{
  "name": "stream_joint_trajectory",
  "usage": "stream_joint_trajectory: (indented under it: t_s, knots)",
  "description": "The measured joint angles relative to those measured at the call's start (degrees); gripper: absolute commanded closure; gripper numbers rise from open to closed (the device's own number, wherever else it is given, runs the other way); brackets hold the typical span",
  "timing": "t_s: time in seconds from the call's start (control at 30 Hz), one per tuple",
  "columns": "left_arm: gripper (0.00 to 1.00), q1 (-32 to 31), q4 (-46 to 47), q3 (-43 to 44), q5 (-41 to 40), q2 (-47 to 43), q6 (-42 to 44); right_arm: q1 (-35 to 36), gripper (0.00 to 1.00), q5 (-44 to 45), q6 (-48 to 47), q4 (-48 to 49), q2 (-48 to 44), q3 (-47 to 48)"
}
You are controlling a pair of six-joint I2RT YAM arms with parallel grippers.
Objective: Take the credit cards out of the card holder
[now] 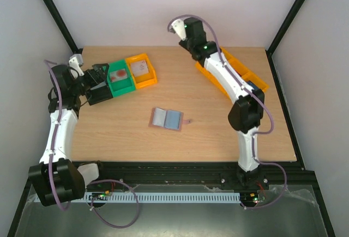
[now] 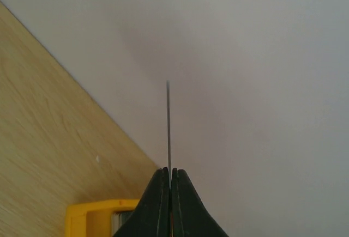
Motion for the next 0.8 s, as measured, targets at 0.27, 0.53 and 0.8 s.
stream_joint_trajectory:
  t_s: [0.27, 0.53, 0.8]
  knots:
    - [0.01, 0.37, 0.02, 0.44, -1.62, 2.75, 8.37, -9.86, 0.98, 0.39, 7.41, -9.05, 13.81, 6.88]
    - [0.00, 1.60, 0.11, 0.44, 0.37, 5.70, 9.01, -14.19, 0.98, 2.10, 9.90, -13.57, 16.74, 7.39]
    - [0.00, 2.47, 1.70, 0.42, 2.49, 5.79, 8.09, -14.51, 0.99, 7.52, 8.48, -12.61, 20.06, 8.20]
